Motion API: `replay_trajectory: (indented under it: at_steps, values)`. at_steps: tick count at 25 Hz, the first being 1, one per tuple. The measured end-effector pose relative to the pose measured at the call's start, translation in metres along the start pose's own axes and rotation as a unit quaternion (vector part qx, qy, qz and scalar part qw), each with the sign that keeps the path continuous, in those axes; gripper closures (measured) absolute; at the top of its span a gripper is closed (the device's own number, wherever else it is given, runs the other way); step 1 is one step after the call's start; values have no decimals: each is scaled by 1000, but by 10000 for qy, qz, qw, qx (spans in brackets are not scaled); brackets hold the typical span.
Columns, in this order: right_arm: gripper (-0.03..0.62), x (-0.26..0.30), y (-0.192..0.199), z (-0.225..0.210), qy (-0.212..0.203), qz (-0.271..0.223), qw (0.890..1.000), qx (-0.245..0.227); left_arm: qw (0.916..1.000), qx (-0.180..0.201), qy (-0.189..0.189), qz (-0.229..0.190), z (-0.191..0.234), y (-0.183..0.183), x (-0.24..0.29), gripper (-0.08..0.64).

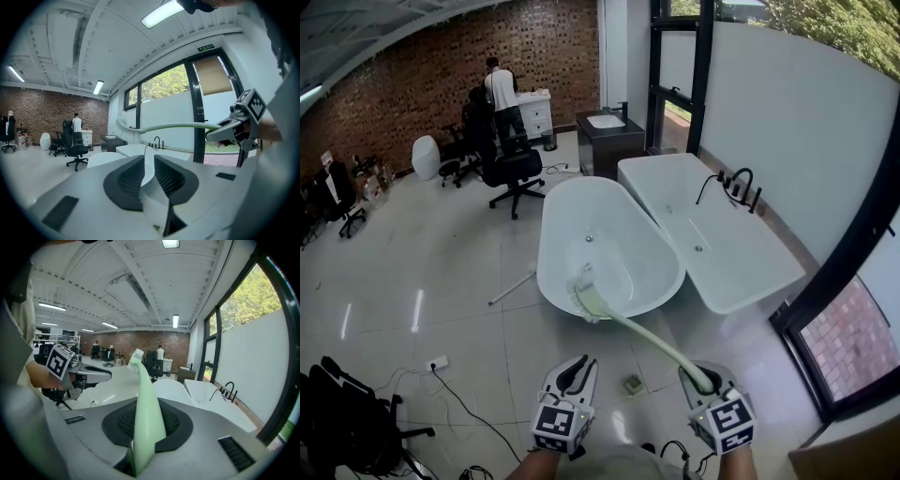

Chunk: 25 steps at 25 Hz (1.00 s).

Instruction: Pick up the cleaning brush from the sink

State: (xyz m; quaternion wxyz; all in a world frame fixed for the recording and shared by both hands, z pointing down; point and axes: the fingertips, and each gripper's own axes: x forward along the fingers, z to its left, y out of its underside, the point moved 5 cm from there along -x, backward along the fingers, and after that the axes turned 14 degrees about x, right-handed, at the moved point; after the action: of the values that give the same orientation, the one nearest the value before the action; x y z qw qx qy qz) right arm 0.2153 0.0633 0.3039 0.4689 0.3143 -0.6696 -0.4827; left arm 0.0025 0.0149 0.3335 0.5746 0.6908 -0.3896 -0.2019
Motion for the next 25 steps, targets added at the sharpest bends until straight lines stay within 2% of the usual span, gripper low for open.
replay_trajectory:
  at_steps: [9,25]
  values:
    - [572,-10,2,-1,151,-123,9997,-117,10000,7,-1,-1,-7,1,-4,497]
    - [574,-23,-2,-13,257,-393,9989,75,9999,16,121,0,-17,-4,4,497]
